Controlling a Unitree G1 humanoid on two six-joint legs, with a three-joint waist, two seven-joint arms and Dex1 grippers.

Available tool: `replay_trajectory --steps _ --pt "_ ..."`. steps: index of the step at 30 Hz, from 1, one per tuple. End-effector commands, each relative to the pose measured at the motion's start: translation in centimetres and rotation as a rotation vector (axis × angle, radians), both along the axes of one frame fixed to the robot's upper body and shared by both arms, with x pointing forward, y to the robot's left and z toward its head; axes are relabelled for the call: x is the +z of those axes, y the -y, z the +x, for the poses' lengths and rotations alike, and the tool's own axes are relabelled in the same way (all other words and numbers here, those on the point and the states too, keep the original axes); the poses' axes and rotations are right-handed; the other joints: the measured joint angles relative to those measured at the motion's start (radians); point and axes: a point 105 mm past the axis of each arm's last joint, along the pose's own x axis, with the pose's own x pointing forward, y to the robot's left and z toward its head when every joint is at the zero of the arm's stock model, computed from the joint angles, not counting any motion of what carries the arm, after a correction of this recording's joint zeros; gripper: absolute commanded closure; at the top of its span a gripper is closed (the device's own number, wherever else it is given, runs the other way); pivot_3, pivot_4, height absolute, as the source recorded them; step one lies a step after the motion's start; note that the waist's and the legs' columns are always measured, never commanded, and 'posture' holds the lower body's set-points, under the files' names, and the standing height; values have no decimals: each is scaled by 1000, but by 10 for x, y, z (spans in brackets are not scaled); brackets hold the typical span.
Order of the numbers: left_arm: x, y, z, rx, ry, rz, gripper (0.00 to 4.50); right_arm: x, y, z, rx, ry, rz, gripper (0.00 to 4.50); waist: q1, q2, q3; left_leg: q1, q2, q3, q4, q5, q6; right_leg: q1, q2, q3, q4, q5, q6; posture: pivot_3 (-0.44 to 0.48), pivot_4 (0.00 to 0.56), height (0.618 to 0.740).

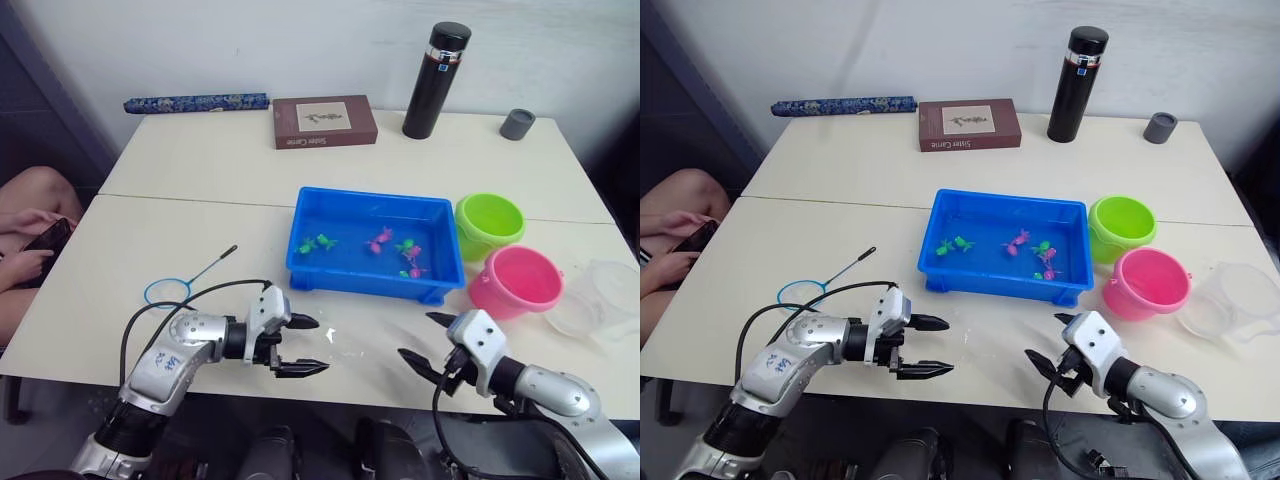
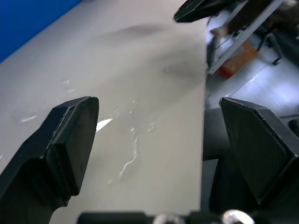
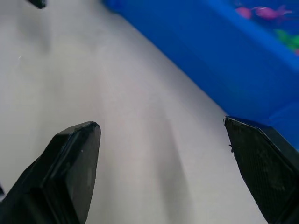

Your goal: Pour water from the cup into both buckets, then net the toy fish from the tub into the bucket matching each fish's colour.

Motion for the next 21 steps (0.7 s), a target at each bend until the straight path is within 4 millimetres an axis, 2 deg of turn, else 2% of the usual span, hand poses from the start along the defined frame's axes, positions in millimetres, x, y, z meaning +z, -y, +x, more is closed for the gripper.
replay_trajectory --steps 1,4,7,10,12,16,21 --pt "45 18 2 -86 91 -113 53 27 19 -7 -141 72 53 0 0 0 0 0 0 -1 0 0 0 0 0 0 0 0 0 0 150 740" --pt "62 25 8 -129 132 -119 53 37 42 -19 -288 90 66 0 -3 1 0 1 -1 0 0 0 0 1 2 0 0 0 0 0 150 740" --pt "78 27 3 -225 125 -143 53 47 66 -31 -426 109 86 0 -6 1 -1 1 0 1 -1 0 0 1 4 0 0 0 0 0 150 740" --pt "94 33 1 -337 162 -150 53 53 112 -53 -661 128 96 0 -5 1 0 2 0 2 -1 0 0 1 5 1 0 0 0 0 150 740" --pt "104 37 4 -361 172 -173 53 51 134 -64 -770 107 81 0 0 1 -1 2 -1 1 -1 0 0 1 5 1 0 0 0 0 150 740" --pt "105 42 22 -298 254 -163 53 45 173 -71 -942 94 70 0 -7 1 -1 2 -2 2 -1 0 0 2 5 3 -1 0 0 0 150 740" --pt "115 41 15 -309 242 -190 53 42 215 -67 -1148 118 93 0 -9 4 -1 3 0 4 -3 0 0 1 6 4 0 0 0 0 150 740"
